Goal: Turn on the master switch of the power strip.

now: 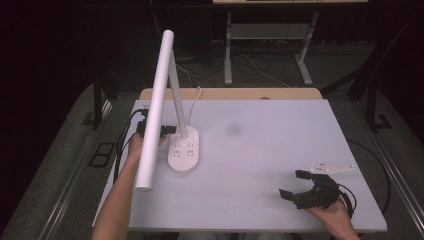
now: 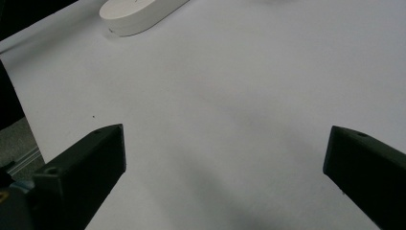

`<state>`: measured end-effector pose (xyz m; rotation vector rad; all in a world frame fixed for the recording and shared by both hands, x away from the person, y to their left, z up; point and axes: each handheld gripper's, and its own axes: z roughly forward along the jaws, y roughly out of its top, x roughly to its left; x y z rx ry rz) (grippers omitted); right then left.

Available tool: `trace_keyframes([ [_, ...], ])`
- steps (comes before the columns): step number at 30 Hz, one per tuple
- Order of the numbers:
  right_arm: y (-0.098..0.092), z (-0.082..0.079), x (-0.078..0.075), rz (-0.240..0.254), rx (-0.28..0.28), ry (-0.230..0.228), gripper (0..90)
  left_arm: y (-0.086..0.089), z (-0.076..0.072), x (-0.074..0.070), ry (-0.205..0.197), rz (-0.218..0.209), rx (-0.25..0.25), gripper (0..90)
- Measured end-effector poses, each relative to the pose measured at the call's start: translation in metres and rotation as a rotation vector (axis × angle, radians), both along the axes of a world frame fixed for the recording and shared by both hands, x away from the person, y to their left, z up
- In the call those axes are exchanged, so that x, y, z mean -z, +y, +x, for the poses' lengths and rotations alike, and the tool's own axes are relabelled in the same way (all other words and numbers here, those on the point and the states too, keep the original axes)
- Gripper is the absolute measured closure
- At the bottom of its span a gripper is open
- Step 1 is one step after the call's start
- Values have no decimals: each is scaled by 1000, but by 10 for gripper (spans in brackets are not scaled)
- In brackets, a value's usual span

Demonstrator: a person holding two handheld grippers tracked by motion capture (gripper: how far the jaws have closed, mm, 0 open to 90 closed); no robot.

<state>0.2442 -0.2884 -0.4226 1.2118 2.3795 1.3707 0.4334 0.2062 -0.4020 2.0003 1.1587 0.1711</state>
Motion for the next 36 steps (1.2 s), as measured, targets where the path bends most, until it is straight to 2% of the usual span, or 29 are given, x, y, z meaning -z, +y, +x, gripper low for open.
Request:
trace_keyframes([
  [19,1,0,1,-6,-11,3,2,-1,1,14,20,6,0,899],
  [22,2,0,1,-8,-14,5,2,0,0,15,10,29,21,900],
  [26,2,0,2,-11,-17,9,2,-1,-2,15,7,43,23,900],
  [29,3,0,2,-11,-16,9,2,-1,-1,17,13,16,23,900],
  [30,3,0,2,-10,-17,17,2,-3,-1,17,27,12,20,900],
  [32,3,-1,3,-15,-17,21,2,-5,-1,17,24,19,17,900],
  [34,3,-1,3,-15,-18,22,2,-6,0,16,36,31,16,900],
  [36,4,-1,3,-14,-21,19,2,-6,2,16,63,19,4,900],
])
